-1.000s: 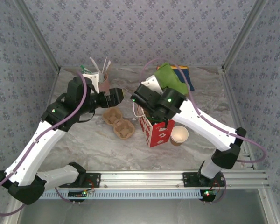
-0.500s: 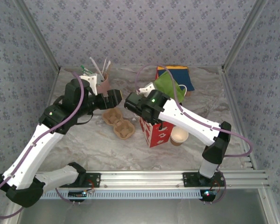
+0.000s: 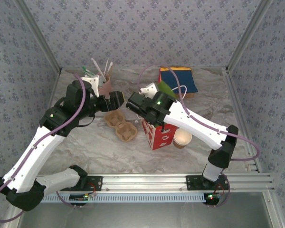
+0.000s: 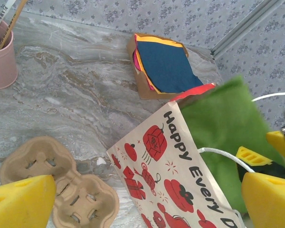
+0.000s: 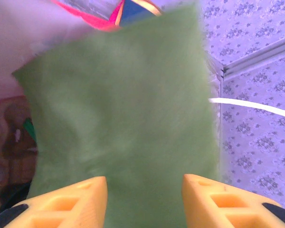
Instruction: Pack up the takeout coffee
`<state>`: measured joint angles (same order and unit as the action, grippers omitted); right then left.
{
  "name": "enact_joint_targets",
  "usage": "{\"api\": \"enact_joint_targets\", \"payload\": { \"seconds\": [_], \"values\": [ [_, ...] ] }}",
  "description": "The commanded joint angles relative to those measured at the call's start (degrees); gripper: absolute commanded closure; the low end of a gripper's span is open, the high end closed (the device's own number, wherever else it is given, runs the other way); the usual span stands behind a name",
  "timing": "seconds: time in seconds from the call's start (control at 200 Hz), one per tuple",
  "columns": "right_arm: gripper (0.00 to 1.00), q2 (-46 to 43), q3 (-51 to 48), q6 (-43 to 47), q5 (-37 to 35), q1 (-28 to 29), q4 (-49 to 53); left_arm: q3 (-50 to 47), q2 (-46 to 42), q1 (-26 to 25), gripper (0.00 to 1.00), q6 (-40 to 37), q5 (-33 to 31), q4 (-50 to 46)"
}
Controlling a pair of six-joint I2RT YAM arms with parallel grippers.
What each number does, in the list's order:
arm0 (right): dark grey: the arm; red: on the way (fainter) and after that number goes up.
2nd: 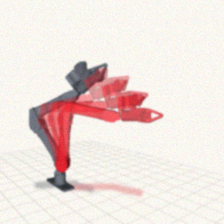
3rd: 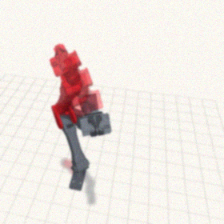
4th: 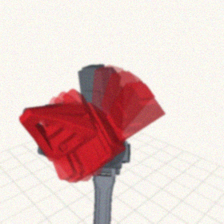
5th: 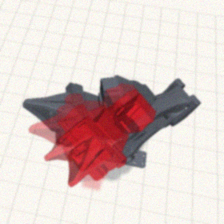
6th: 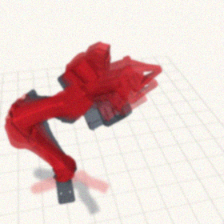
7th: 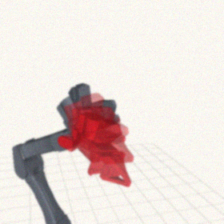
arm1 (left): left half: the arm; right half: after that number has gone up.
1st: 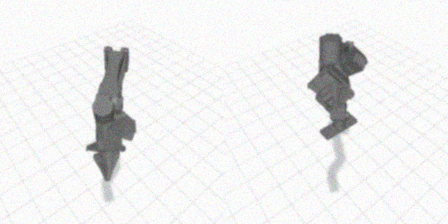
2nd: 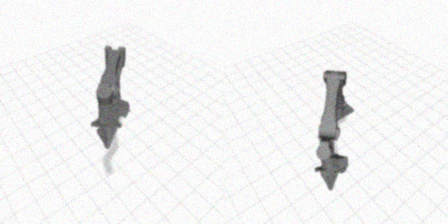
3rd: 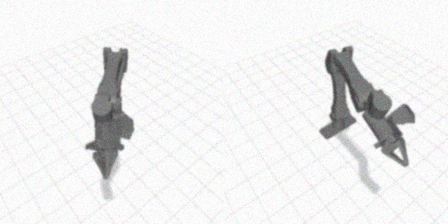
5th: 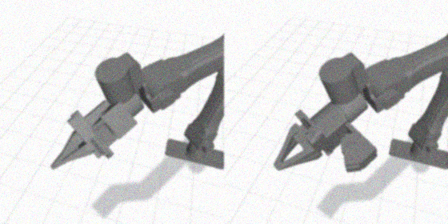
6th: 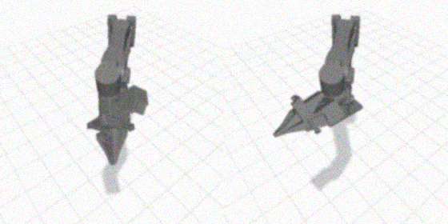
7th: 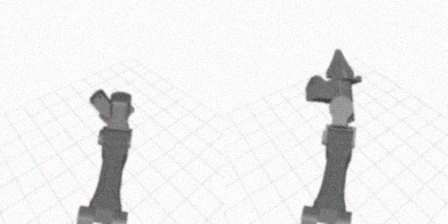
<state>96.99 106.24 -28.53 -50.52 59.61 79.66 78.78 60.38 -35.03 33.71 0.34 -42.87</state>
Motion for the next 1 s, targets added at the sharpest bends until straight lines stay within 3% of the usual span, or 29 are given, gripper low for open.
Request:
{"api": "enact_joint_targets", "payload": {
  "seconds": [0.0,0.28,0.455,0.535,0.595,0.71,0.994],
  "values": [
    [0.52,-3.47,0.73,1.14,0.16,0.24,-1.41,-0.38,-0.70,-0.23,0.00,0.24,-0.91,-0.55],
    [0.31,-8.81,-0.01,4.61,0.92,-0.92,-5.14,-0.47,0.26,-0.21,0.00,-0.36,-1.54,-0.68],
    [0.07,-17.12,-4.52,7.06,1.19,-5.54,-11.73,-0.87,0.70,1.44,0.00,-1.87,-4.13,-2.24],
    [0.05,-22.02,-7.70,8.42,2.57,-9.00,-15.82,-1.41,0.46,3.06,0.00,-2.50,-5.14,-2.82],
    [0.00,-25.50,-10.19,8.63,4.47,-13.08,-17.79,-1.95,0.20,4.26,0.00,-2.78,-5.77,-3.06],
    [0.00,-31.80,-16.32,8.58,10.12,-23.43,-21.22,-4.02,-0.24,7.22,0.00,-3.77,-8.47,-3.38],
    [0.00,-43.16,-44.37,11.70,28.11,-52.55,-40.08,-18.12,0.25,19.73,0.00,-6.69,-18.41,1.58]
  ]
}}
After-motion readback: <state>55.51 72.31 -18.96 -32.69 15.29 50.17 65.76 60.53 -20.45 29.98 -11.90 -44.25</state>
